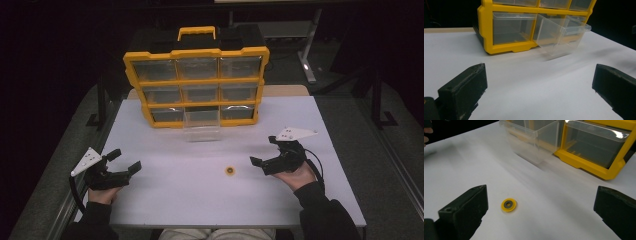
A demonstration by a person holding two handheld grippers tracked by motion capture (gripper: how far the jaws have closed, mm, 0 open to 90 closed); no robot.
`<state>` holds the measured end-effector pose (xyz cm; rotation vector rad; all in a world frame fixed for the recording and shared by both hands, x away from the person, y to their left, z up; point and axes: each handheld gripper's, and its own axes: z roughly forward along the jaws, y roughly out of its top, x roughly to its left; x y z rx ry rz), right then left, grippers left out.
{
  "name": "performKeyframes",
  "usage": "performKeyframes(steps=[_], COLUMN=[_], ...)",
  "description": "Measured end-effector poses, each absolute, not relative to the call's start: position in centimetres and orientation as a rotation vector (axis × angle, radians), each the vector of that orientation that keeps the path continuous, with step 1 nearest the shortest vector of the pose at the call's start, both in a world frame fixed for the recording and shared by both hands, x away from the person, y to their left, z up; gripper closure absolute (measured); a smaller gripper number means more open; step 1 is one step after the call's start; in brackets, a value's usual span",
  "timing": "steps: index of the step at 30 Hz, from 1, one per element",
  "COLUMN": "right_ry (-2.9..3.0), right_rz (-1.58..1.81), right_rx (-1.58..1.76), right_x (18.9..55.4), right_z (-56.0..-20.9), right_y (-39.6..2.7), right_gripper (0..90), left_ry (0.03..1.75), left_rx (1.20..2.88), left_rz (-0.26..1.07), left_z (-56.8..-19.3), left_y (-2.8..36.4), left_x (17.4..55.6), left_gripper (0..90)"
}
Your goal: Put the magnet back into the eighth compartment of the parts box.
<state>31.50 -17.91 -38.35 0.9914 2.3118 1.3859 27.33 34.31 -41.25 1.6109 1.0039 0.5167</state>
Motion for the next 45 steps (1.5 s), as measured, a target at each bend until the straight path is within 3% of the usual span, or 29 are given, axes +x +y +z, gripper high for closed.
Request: performKeyframes(steps=[45], right_ry=[2.616], right_rz=[1.198], right_rx=[0.861], right_x=[33.5], right_z=[-40.1], right_y=[-11.2], right_gripper=[0.0], left_ry=[0.996], left_rx=[1.618], left_rz=[0.51], left_z=[-41.3], left_y=[34.2], left_x=[27.4], left_gripper=[0.0])
